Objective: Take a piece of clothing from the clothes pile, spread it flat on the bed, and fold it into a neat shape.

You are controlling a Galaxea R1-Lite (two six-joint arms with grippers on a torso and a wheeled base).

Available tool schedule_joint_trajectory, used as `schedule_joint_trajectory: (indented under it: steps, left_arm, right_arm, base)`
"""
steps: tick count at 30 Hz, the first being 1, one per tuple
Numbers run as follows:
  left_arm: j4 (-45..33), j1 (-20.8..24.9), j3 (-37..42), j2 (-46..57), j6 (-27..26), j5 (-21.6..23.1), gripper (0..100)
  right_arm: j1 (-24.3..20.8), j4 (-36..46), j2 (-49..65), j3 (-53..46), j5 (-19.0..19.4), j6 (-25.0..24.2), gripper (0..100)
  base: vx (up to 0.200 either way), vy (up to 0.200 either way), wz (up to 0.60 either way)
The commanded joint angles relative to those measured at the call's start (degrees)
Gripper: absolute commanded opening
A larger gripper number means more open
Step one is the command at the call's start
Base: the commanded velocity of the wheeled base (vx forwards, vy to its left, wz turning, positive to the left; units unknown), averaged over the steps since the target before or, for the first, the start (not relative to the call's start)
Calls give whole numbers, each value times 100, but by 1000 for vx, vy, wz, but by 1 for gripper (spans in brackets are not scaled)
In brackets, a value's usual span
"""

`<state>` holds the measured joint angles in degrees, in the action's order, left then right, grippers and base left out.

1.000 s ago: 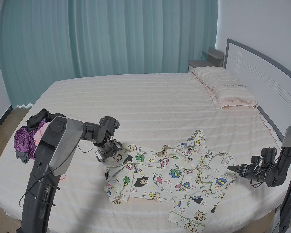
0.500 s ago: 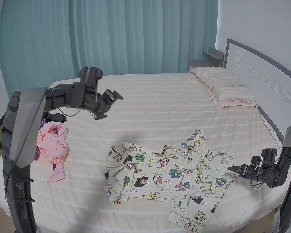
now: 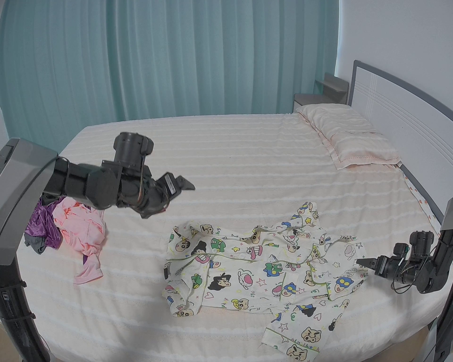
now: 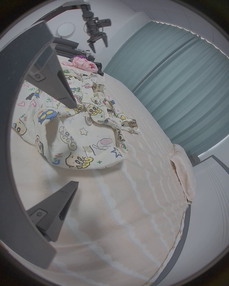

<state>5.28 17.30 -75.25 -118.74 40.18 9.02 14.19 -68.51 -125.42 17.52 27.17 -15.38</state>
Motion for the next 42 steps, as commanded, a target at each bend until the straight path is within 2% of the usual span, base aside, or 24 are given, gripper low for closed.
schedule_joint_trajectory:
  steps: [1, 5, 13, 16, 24, 28, 35, 42]
  left_arm:
    - [2170, 1056, 4010, 369, -661, 21, 100]
    - [2197, 1425, 4080, 8, -28, -498, 100]
    - [2311, 1566, 4115, -194, 851, -656, 100]
    - [2645, 1540, 4080, -343, 1106, -911, 100]
    - [3577, 1566, 3904, -747, 1414, -1526, 100]
    - [3603, 1566, 3764, -1020, 1414, -1790, 100]
    - [3585, 1575, 3553, -1099, 1405, -1948, 100]
    - [3568, 1566, 3289, -1099, 1414, -2300, 100]
  right_arm:
    - [383, -409, 509, -653, 245, -88, 100]
    - [462, -866, 466, -952, 245, -105, 100]
    - [515, -1288, 448, -1312, 324, -114, 100]
    - [515, -1323, 448, -1347, 359, -123, 100]
    - [506, -1340, 466, -1365, 368, -325, 100]
    - [497, -1349, 501, -1356, 368, -325, 100]
    - [479, -1349, 466, -1356, 368, -325, 100]
    - [479, -1340, 466, -1356, 464, -325, 100]
  base:
    - [0, 0, 0]
    - [0, 0, 0]
    - [0, 0, 0]
    - [0, 0, 0]
    - [0, 0, 0]
    - [0, 0, 0]
    - [0, 0, 0]
    - [0, 0, 0]
